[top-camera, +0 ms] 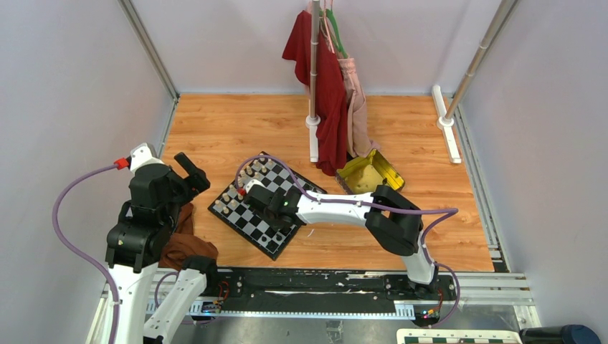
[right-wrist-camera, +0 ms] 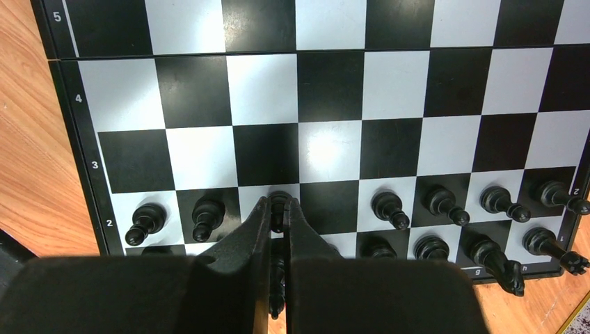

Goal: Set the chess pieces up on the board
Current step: Place the chess piece on the chessboard, then pick up the chess piece from the storage box.

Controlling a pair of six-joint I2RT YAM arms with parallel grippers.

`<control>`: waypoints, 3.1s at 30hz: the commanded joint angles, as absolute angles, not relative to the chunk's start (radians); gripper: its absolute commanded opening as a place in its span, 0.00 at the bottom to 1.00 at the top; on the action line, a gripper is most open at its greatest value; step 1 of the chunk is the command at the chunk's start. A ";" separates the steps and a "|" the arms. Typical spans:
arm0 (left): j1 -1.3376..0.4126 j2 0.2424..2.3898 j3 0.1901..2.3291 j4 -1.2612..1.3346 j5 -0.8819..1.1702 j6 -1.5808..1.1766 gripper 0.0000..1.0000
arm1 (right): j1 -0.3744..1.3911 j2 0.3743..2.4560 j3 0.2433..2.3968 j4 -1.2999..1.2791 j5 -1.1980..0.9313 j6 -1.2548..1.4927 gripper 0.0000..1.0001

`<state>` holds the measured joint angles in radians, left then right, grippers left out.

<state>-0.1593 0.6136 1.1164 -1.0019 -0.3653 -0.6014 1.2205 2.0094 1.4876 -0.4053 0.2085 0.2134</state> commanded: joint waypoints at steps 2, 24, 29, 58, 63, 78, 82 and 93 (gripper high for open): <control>-0.152 0.619 1.123 -1.017 -0.379 -0.585 1.00 | 1.210 2.034 1.465 -0.408 0.190 0.198 0.12; -0.152 0.625 1.121 -1.017 -0.383 -0.580 1.00 | 1.210 2.039 1.484 -0.430 0.175 0.193 0.31; -0.152 0.629 1.121 -1.015 -0.383 -0.579 1.00 | 1.210 2.030 1.489 -0.435 0.176 0.192 0.32; -0.152 0.664 1.132 -0.992 -0.388 -0.569 1.00 | 1.197 1.971 1.588 -0.487 0.215 0.165 0.35; -0.151 0.675 1.130 -0.983 -0.386 -0.573 1.00 | 1.156 1.916 1.594 -0.488 0.241 0.181 0.35; -0.152 0.665 1.039 -0.924 -0.353 -0.606 1.00 | 0.828 1.567 1.385 -0.487 0.484 0.335 0.52; -0.152 0.666 1.016 -0.904 -0.344 -0.619 1.00 | 0.730 1.467 1.258 -0.488 0.549 0.395 0.57; -0.152 0.680 0.993 -0.881 -0.344 -0.631 1.00 | 0.482 1.385 1.019 -0.487 0.488 0.581 0.64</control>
